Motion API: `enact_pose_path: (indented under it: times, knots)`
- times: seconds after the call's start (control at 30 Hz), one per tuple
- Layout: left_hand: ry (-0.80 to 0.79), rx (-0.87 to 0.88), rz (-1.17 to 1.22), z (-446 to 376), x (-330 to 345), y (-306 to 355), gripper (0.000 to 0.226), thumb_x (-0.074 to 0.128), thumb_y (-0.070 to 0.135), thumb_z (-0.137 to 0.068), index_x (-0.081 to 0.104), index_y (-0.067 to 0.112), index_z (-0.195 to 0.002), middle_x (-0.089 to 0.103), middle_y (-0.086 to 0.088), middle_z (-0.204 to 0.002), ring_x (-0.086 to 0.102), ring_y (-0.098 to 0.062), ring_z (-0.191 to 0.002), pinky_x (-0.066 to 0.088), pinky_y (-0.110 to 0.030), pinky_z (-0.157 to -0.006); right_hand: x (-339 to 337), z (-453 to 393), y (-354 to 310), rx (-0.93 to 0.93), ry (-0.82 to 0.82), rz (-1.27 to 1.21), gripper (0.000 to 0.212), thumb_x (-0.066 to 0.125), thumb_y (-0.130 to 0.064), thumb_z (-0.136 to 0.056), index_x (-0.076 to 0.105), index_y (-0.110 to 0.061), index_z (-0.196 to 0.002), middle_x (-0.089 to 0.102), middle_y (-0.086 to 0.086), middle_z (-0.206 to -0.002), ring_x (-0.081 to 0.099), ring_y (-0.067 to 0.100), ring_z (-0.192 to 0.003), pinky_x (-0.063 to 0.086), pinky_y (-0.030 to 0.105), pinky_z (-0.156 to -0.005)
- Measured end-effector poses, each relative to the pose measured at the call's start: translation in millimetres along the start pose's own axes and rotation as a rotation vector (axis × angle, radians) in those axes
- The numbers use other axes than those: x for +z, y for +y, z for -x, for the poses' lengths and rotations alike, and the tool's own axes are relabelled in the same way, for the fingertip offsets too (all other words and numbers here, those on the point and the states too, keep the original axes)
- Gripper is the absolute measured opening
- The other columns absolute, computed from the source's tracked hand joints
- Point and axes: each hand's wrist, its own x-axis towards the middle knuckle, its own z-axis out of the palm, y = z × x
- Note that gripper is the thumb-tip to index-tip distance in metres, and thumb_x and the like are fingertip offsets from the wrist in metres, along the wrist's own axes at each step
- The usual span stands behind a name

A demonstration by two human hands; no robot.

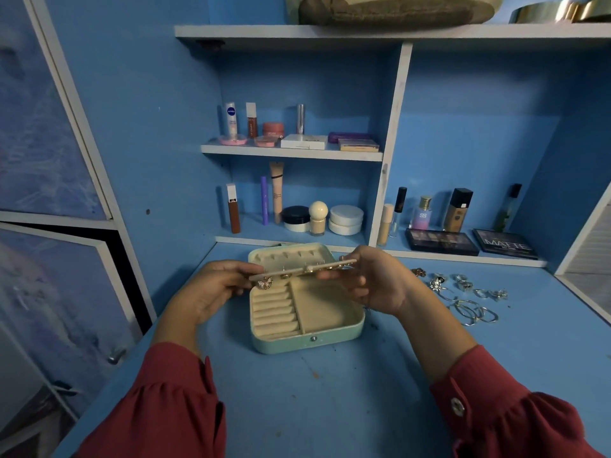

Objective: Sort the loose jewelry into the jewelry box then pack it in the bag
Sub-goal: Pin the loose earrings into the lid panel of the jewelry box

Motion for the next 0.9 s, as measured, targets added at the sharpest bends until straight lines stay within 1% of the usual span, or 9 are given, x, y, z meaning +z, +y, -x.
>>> enact_pose_path:
  times: [0.1, 0.23, 0.4, 0.5, 0.57, 0.67, 0.77, 0.83, 0.9]
  knots:
    - [0.021, -0.005, -0.004, 0, 1, 3, 0.041, 0.047, -0.014, -0.083, 0.078, 0.011, -0.075, 0.075, -0.008, -0.082, 0.059, -0.014, -0.071, 0.034, -0.022, -0.056, -7, -1, 2, 0.01, -0.047, 0.009, 0.009, 0.047, -0.009, -0.072, 0.042, -0.016, -0.076, 0.069, 0.018, -0.091, 0.02, 0.005, -0.031, 0.02, 0.014, -0.03]
    - [0.158, 0.043, -0.092, 2, 13, 14, 0.018, 0.058, 0.006, -0.088, 0.074, 0.013, -0.092, 0.075, -0.001, -0.085, 0.05, -0.01, -0.07, 0.035, -0.022, -0.062, -15, -1, 3, 0.027, -0.081, -0.005, 0.012, 0.041, -0.004, -0.079, 0.041, -0.016, -0.082, 0.055, -0.001, -0.052, 0.022, 0.003, -0.028, 0.017, 0.011, -0.029]
    - [0.317, 0.473, -0.184, 25, 57, 48, 0.013, 0.059, 0.012, -0.091, 0.071, 0.015, -0.095, 0.072, 0.004, -0.083, 0.061, 0.007, -0.071, 0.044, -0.007, -0.064, -27, -14, 8, 0.037, -0.192, -0.08, 0.038, 0.067, -0.001, -0.061, 0.048, -0.012, -0.092, 0.035, -0.003, -0.054, 0.025, 0.003, -0.028, 0.021, 0.013, -0.026]
    - [0.203, 0.762, -0.283, 45, 94, 54, 0.013, 0.06, 0.024, -0.083, 0.07, 0.019, -0.076, 0.069, 0.005, -0.071, 0.063, -0.01, -0.073, 0.048, -0.021, -0.067, -30, -18, 10, 0.051, -0.21, -0.115, 0.05, 0.074, 0.003, -0.051, 0.051, -0.01, -0.094, 0.03, -0.002, -0.059, 0.027, 0.003, -0.028, 0.024, 0.014, -0.026]
    - [0.066, 0.934, -0.457, 50, 116, 47, 0.017, 0.057, 0.021, -0.081, 0.067, 0.015, -0.068, 0.063, 0.003, -0.065, 0.057, -0.015, -0.066, 0.046, -0.029, -0.063, -29, -13, 7, 0.03, -0.197, -0.076, 0.018, 0.061, 0.003, -0.065, 0.059, -0.009, -0.079, 0.034, -0.004, -0.047, 0.026, 0.002, -0.026, 0.017, 0.011, -0.03]
    - [-0.047, 1.151, -0.832, 50, 141, 28, 0.017, 0.058, 0.014, -0.077, 0.063, 0.012, -0.06, 0.055, 0.001, -0.058, 0.047, -0.018, -0.06, 0.043, -0.033, -0.059, -32, -9, 7, 0.027, -0.111, -0.012, 0.04, 0.036, 0.002, -0.086, 0.06, -0.014, -0.057, 0.03, -0.008, -0.033, 0.021, 0.003, -0.025, 0.006, 0.016, -0.039]
    - [-0.091, 1.264, -1.145, 48, 156, 8, 0.016, 0.064, 0.019, -0.072, 0.065, 0.019, -0.056, 0.057, 0.004, -0.058, 0.052, -0.015, -0.068, 0.046, -0.029, -0.067, -35, -22, 11, 0.03, -0.089, -0.025, 0.017, 0.06, -0.004, -0.075, 0.061, -0.013, -0.089, 0.031, -0.001, -0.053, 0.015, 0.012, -0.048, 0.007, 0.023, -0.058]
    - [-0.137, 1.236, -1.355, 48, 164, -2, 0.01, 0.077, 0.024, -0.062, 0.068, 0.022, -0.057, 0.061, 0.006, -0.061, 0.058, -0.015, -0.077, 0.048, -0.027, -0.071, -37, -28, 14, -0.017, -0.052, 0.009, 0.045, 0.08, -0.01, -0.057, 0.063, -0.014, -0.098, 0.021, 0.005, -0.073, 0.002, 0.019, -0.075, 0.002, 0.03, -0.07]
    - [-0.16, 1.122, -1.484, 48, 170, -8, 0.018, 0.085, 0.025, -0.049, 0.069, 0.023, -0.059, 0.061, 0.007, -0.064, 0.058, -0.016, -0.081, 0.049, -0.025, -0.072, -40, -30, 14, -0.008, -0.091, -0.011, 0.06, 0.086, -0.012, -0.045, 0.063, -0.014, -0.1, 0.017, 0.003, -0.075, 0.005, 0.014, -0.067, 0.007, 0.025, -0.062]
